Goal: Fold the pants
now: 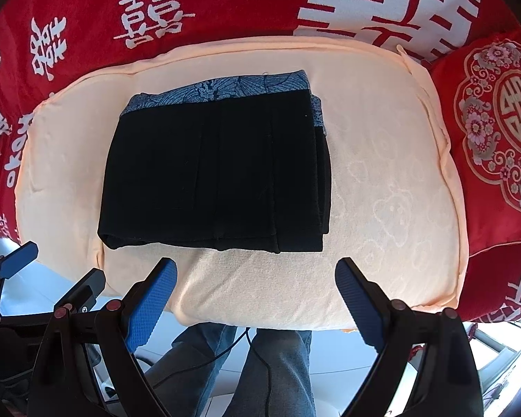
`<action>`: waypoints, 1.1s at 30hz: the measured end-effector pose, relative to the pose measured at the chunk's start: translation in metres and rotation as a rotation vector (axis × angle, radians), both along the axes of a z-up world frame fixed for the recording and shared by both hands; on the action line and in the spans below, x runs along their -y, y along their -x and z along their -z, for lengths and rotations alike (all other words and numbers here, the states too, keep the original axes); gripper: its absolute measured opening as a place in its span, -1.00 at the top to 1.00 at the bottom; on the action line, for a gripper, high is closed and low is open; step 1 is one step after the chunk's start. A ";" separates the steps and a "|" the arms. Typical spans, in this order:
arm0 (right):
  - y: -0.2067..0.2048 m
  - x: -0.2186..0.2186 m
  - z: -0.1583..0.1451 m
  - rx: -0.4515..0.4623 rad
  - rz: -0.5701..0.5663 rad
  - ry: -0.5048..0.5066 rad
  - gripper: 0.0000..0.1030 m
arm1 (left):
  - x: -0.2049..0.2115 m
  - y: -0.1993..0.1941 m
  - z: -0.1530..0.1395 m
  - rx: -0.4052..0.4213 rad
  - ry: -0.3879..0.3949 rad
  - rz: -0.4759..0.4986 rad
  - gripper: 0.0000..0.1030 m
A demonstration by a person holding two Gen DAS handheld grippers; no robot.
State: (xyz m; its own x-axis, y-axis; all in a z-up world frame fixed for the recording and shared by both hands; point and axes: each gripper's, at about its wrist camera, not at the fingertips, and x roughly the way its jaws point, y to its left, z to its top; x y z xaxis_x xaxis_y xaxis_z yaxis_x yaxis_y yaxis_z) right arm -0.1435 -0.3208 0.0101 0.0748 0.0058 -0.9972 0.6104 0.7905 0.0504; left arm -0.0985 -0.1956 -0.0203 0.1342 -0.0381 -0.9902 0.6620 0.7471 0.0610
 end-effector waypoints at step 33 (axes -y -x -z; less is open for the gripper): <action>-0.006 -0.007 0.004 -0.011 -0.022 -0.002 -0.82 | 0.003 0.005 0.000 0.010 0.007 -0.013 -0.99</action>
State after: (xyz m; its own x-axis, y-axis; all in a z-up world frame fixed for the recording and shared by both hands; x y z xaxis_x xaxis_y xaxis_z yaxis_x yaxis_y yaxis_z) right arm -0.1378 -0.3138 0.0065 0.0636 0.0090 -0.9979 0.5937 0.8034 0.0451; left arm -0.1033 -0.1986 -0.0207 0.1442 -0.0433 -0.9886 0.6515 0.7562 0.0619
